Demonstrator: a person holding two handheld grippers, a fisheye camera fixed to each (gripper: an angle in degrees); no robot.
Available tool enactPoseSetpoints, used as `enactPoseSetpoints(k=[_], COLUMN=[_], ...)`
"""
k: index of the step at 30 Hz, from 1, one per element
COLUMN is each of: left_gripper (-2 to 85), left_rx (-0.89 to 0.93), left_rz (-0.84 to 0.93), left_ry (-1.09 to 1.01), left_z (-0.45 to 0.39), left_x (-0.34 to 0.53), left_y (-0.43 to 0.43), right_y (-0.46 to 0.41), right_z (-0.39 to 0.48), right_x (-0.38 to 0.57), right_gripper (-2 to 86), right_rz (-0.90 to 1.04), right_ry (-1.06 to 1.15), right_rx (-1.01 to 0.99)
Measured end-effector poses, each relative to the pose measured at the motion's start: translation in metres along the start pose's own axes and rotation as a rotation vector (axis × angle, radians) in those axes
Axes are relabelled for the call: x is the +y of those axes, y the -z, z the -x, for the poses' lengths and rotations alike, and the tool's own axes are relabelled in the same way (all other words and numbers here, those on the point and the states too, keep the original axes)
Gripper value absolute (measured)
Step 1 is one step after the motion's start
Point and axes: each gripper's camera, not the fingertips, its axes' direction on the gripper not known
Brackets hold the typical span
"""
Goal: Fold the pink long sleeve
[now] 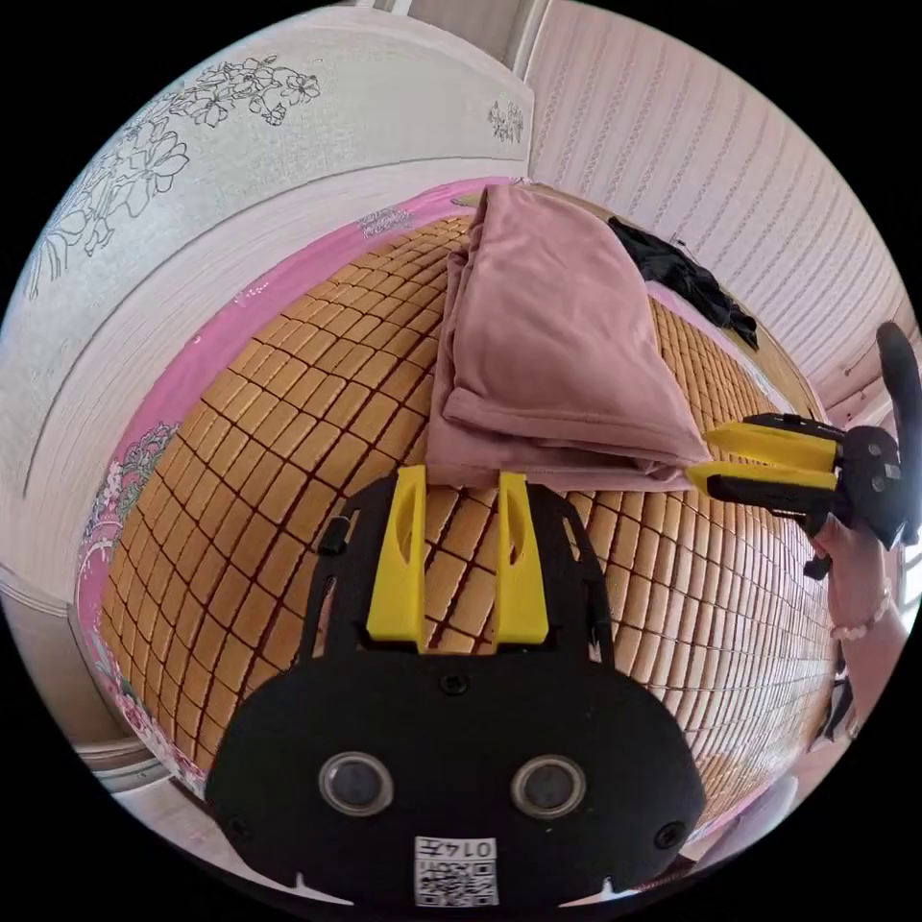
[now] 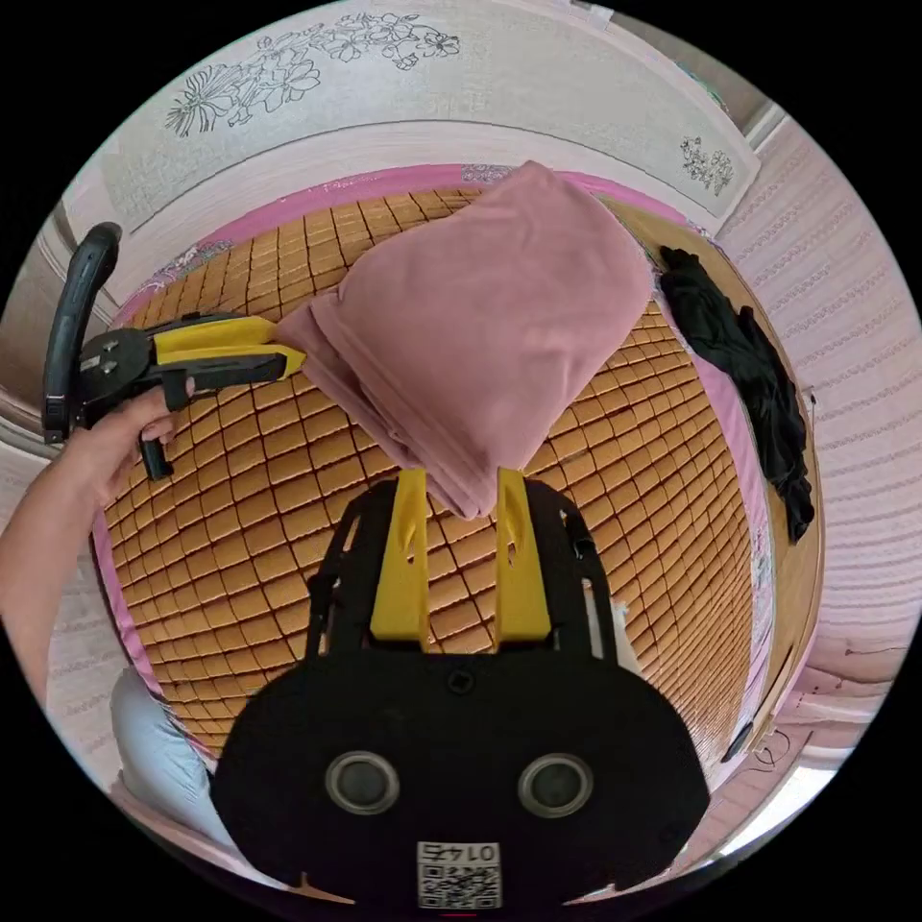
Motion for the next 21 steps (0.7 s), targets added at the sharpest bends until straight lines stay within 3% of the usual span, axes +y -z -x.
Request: enactPoseSetpoints(k=[6,10,17,21], left_gripper=[2.0,1.5,2.0,2.1], left_rx=[0.050,0.233,0.620,0.632], left_rz=[-0.025,-0.081,0.074,0.105], left_ry=[-0.118,-0.246,-0.316,-0.365], left_z=[-0.011,-0.031,-0.064,-0.090], left_x=[0.015,0.086,0.289,0.362], left_y=[0.023,0.081,0.187,0.237], right_y=[-0.019,-0.013,0.013,0.048], right_z=[-0.022,-0.025,0.034,0.069], right_x=[0.040,0.119,0.403,0.521], right_gripper=[3.0,2.5,3.5,5.2], right_rz=[-0.018,-0.008,0.049,0.087], right_ry=[-0.002,-0.003,-0.132,-0.176], right_rx=[-0.069,-0.140,-0.535,-0.645])
